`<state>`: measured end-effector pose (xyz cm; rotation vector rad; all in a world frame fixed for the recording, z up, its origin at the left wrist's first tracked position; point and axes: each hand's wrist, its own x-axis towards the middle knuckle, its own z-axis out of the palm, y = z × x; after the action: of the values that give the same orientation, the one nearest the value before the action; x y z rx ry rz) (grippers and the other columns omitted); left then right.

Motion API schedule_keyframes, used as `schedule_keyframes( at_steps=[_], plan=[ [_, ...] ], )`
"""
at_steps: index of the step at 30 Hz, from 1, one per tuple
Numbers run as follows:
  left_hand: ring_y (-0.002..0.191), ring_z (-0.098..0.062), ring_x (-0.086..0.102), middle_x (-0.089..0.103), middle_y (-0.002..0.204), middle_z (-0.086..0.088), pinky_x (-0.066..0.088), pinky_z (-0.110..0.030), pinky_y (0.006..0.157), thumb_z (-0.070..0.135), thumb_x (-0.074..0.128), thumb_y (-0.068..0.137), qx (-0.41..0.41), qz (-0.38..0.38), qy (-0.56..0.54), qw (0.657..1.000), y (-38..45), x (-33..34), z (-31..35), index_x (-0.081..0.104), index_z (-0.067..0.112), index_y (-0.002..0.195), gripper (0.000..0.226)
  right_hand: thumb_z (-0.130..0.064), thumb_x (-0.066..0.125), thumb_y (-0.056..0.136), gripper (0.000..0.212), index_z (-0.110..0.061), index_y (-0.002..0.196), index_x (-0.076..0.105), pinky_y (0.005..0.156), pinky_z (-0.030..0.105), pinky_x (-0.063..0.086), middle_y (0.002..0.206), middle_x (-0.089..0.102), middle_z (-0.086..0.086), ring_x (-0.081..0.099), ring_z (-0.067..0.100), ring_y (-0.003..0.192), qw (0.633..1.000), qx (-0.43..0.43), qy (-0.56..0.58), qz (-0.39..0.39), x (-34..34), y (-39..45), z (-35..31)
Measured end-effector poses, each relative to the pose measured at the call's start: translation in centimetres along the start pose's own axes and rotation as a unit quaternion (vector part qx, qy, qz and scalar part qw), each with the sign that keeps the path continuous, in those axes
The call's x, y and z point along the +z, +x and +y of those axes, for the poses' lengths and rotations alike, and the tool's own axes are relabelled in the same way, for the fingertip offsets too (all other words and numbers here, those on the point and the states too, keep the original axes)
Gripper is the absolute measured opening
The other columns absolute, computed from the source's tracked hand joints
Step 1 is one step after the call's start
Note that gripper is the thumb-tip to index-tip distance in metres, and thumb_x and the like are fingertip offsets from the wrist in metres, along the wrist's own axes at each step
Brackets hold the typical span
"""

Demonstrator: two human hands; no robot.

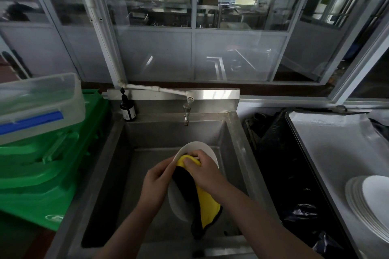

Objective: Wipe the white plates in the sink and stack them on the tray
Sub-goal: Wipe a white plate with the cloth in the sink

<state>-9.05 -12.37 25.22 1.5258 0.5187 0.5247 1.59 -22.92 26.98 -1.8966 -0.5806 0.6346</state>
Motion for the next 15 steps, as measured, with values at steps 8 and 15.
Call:
schedule_keyframes(
  at_steps=[8,15],
  plan=[
    [0.111,-0.016,0.068,0.075,0.114,0.004,0.053,-0.045,0.099,0.03,0.059,0.091,-0.044,-0.048,-0.021,0.998,0.33,-0.22,-0.67,0.074,0.022,0.117,0.03,-0.031,0.05,0.1,0.018,-0.032,0.119,0.05,0.073,0.009,0.037,0.103,0.05,-0.021,0.05,-0.003,0.095,0.993,-0.01,0.059,0.097,-0.31,0.43,-0.11],
    [0.111,-0.022,0.069,0.073,0.118,-0.003,0.055,-0.043,0.095,0.031,0.059,0.09,-0.064,-0.073,-0.065,0.993,0.32,-0.21,-0.6,0.071,0.02,0.122,0.036,-0.028,0.052,0.101,0.017,-0.03,0.117,0.055,0.076,0.003,0.039,0.104,0.053,-0.025,0.05,-0.011,0.098,0.99,-0.063,0.061,0.112,-0.23,-0.08,-0.35]
  ],
)
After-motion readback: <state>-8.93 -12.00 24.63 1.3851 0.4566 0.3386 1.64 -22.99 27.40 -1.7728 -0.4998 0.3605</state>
